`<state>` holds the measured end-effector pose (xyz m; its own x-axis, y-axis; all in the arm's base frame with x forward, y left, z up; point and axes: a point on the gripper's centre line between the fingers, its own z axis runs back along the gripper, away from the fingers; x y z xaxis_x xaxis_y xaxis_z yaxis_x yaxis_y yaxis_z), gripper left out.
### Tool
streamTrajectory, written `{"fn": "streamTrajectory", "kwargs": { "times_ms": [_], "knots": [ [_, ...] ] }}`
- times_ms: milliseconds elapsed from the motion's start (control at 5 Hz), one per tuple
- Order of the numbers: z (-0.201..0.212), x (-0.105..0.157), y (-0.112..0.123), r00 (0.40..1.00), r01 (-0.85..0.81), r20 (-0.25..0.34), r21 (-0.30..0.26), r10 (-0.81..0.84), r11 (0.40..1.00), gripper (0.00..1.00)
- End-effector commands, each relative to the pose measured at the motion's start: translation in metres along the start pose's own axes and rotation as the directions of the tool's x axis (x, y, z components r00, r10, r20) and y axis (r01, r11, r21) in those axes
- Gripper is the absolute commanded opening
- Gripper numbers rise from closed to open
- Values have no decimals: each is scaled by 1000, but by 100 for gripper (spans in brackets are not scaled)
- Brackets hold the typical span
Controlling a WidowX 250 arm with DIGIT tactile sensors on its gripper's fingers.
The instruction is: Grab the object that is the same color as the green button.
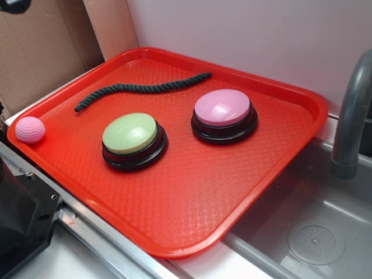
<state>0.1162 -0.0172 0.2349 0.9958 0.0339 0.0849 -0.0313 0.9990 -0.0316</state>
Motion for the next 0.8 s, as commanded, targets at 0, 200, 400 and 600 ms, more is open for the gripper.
{"fn": "streamTrajectory", "kwargs": {
  "times_ms": [0, 200, 400, 600],
  "knots": [
    [0, 0, 0, 1000, 0, 0, 0, 0, 1000, 100],
    [-4, 12, 6, 989, -146, -5, -4, 146, 989, 100],
    [-12, 29, 16, 953, -303, -18, 8, 304, 953, 100],
    [-28, 51, 37, 848, -529, 15, -8, 529, 848, 100]
  ]
}}
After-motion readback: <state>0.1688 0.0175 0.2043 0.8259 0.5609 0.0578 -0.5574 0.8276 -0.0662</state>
